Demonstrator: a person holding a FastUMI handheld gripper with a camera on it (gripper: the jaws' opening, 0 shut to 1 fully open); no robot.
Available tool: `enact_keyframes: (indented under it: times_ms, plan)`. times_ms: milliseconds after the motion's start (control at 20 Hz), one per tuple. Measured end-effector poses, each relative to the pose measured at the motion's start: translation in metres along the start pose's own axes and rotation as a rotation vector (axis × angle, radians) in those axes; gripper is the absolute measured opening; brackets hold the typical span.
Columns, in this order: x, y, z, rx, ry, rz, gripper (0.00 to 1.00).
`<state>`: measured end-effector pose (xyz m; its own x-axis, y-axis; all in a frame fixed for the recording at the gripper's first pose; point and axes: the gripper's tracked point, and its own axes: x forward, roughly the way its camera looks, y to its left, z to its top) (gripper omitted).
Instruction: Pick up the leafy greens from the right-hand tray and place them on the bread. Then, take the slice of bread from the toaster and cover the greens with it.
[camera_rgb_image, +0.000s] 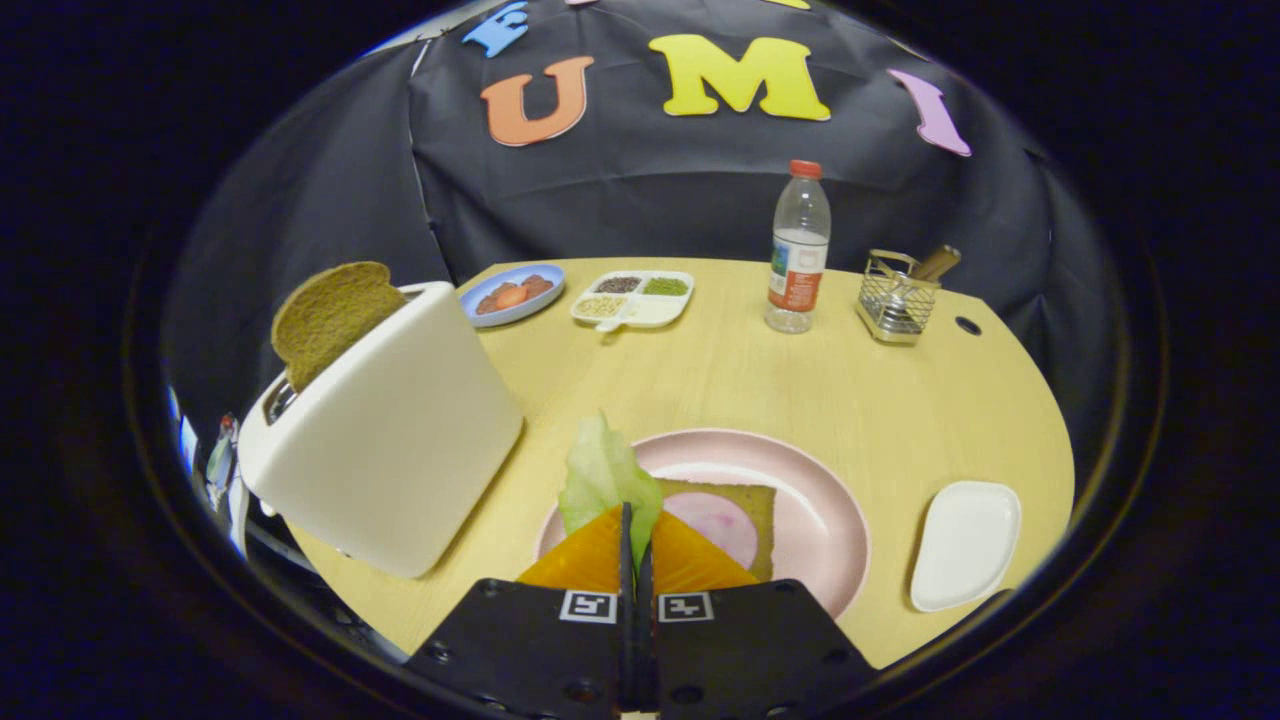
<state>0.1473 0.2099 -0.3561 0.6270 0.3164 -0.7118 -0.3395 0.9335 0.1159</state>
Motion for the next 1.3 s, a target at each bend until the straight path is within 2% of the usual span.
enact_keyframes:
  times_ms: [150, 350, 500, 600, 650, 800, 950, 1050, 1150, 1300]
  plan:
    - [0.008, -0.011, -0.006, 0.034, 0.021, 0.0, 0.01]
    - [0.012, -0.018, -0.007, 0.001, -0.004, 0.003, 0.03]
    - [0.013, -0.023, -0.01, -0.001, -0.006, -0.002, 0.33]
    - [0.012, -0.029, -0.01, -0.008, -0.009, -0.033, 0.51]
    - [0.01, -0.033, -0.009, -0.008, -0.017, -0.051, 0.55]
    - [0.003, -0.034, -0.004, -0.001, -0.031, -0.07, 0.84]
    - [-0.017, -0.031, 0.007, 0.011, -0.067, -0.08, 0.89]
    - [-0.033, -0.031, 0.02, -0.002, -0.11, -0.11, 0.96]
    - [-0.052, -0.03, 0.037, 0.009, -0.169, -0.141, 0.97]
    - [-0.079, -0.01, 0.057, 0.05, -0.206, -0.105, 0.96]
